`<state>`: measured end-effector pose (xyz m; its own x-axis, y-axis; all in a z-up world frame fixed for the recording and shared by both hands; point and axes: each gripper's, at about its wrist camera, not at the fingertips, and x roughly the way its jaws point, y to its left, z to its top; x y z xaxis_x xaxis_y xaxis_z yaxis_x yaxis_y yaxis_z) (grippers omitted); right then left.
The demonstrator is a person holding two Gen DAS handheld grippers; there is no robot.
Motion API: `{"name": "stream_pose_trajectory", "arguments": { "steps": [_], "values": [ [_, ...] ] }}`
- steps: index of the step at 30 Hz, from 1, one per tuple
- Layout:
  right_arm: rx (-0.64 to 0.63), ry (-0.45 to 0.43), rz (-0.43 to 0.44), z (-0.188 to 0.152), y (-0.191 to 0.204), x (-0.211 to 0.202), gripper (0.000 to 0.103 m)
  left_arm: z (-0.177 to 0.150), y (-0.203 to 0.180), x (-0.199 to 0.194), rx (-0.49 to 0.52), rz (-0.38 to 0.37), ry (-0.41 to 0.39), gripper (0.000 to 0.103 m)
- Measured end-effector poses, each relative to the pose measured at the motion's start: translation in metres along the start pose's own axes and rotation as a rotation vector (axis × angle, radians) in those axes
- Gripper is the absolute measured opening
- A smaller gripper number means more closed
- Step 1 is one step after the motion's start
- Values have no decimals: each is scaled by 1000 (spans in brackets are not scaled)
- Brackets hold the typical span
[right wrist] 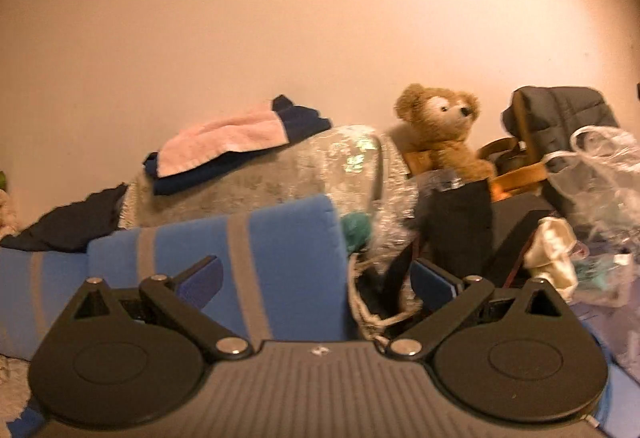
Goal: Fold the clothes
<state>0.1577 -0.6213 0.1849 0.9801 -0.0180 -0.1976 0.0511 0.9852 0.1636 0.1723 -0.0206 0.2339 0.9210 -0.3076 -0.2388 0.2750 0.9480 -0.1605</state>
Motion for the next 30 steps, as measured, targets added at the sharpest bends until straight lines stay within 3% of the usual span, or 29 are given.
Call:
{"name": "stream_pose_trajectory", "arguments": {
  "steps": [5,8,16,19,25,30],
  "values": [
    [-69,60,-61,-29,-10,-10,103,-84,-10,52,-137,-74,175,88],
    [-116,105,-85,-55,-12,-15,103,-129,-22,75,-144,-92,271,88],
    [-130,221,-105,-116,-37,-24,103,-228,-30,109,-158,-125,419,88],
    [-102,252,-121,-132,-50,-26,103,-243,-26,101,-160,-131,433,88],
    [-55,296,-150,-159,-69,-26,103,-243,-23,91,-143,-127,400,88],
    [-21,335,-182,-181,-78,-25,103,-252,-24,95,-153,-96,423,88]
  ]
}}
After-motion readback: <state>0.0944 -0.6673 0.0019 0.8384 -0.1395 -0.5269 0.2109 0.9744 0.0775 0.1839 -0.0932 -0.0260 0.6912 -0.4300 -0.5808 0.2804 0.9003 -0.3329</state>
